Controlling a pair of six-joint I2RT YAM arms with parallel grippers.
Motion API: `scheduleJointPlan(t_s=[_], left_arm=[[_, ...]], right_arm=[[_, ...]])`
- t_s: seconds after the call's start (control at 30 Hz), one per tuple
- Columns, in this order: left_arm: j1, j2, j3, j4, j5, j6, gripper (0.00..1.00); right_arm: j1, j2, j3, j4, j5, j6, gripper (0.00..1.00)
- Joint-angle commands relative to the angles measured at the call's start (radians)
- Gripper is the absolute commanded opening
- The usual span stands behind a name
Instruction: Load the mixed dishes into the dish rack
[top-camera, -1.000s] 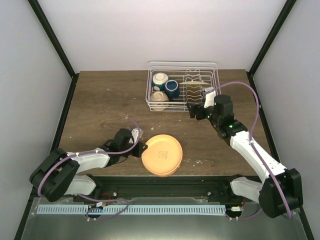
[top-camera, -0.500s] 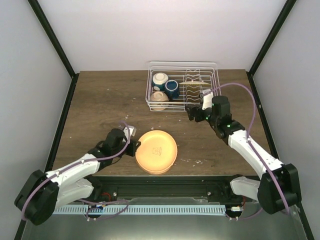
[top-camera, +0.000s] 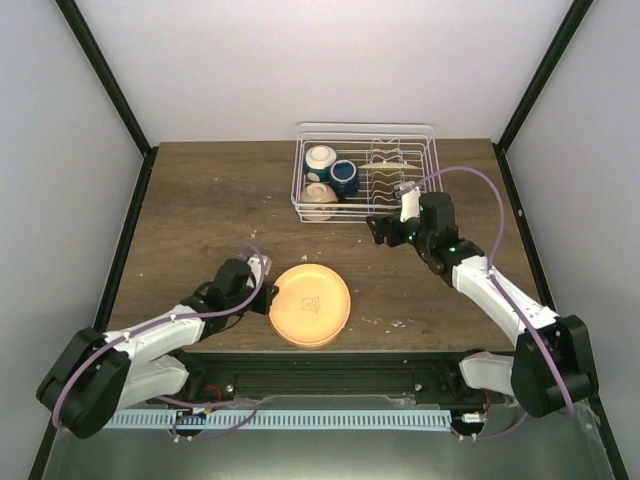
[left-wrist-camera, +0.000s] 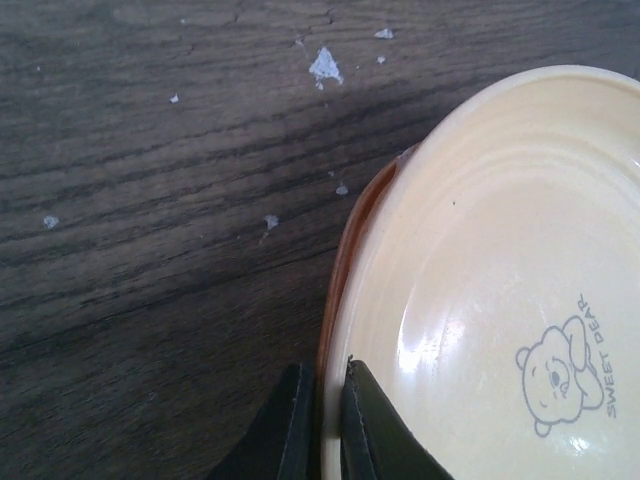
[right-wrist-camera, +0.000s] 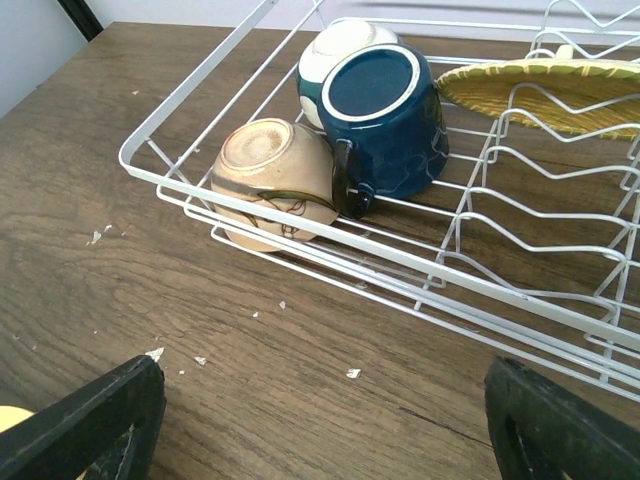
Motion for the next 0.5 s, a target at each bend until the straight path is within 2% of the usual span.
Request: scheduleJointPlan(t_s=[0.0, 0.2, 0.47], left_arm=[[0.003, 0.030, -0.015, 0.110, 0.008, -0.001, 0.09], [0.003, 0.066, -0.020, 0.123, -0.006, -0.001, 0.10], [0.002, 0.059, -0.021, 0.127, -0.030, 0.002, 0.19]], right_arm=[[0.007, 0.018, 0.013, 0.018, -0.021, -0.012, 0.88], [0.008, 0.038, 0.020, 0.007, -0.022, -0.036, 0.89], [0.009, 0.060, 0.028, 0.000, -0.041, -0.046, 0.90]])
